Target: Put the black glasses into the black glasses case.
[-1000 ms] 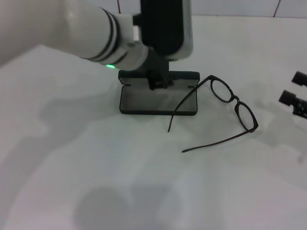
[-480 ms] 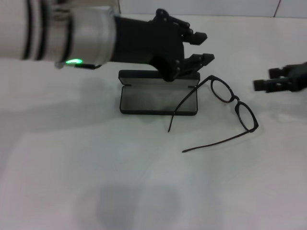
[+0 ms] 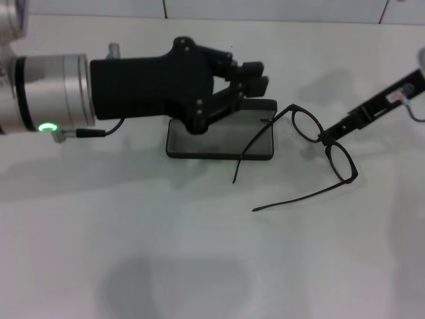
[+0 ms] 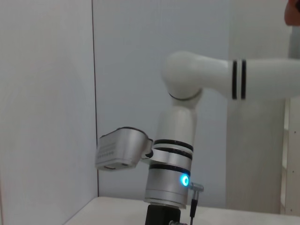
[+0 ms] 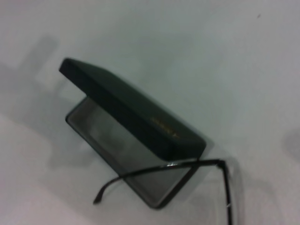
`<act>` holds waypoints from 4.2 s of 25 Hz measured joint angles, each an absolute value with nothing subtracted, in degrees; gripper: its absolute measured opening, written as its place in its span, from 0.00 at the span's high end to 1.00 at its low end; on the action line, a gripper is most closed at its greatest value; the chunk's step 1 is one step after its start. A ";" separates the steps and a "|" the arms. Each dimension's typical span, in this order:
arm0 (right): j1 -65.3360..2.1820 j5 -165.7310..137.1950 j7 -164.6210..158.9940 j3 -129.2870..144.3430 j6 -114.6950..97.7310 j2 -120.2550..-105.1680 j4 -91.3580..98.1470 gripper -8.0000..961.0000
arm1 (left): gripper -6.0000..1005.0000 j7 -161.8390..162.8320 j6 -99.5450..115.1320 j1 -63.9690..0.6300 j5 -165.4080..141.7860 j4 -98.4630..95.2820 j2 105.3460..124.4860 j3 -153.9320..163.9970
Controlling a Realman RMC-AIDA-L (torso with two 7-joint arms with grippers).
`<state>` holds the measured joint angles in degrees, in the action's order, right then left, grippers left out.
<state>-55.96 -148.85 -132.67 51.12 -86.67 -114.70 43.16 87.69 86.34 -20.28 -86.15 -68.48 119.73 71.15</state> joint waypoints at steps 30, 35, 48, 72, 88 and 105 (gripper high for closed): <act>-62.30 -156.20 -136.91 53.48 -76.85 -116.02 32.10 0.52 | 0.87 79.10 87.19 -19.72 -86.37 -63.81 119.75 71.90; -62.28 -155.00 -136.72 54.37 -75.76 -116.02 31.22 0.53 | 0.88 78.87 87.19 -19.89 -86.11 -62.86 119.78 71.89; -62.22 -152.69 -136.68 56.51 -73.56 -116.01 30.32 0.61 | 0.89 77.48 87.19 -19.75 -85.96 -61.46 119.80 71.89; -59.56 -150.60 -136.37 58.03 -72.99 -116.19 31.04 0.88 | 0.91 76.90 87.18 -19.60 -85.96 -60.85 119.80 71.89; -40.12 -135.10 -136.33 65.46 -86.38 -116.05 56.52 0.88 | 0.92 77.20 87.10 -20.20 -83.60 -60.53 119.71 70.95; -15.51 -92.58 -99.06 68.38 -87.83 -115.86 65.18 0.88 | 0.94 81.25 101.52 -27.81 -71.01 -46.88 119.62 70.40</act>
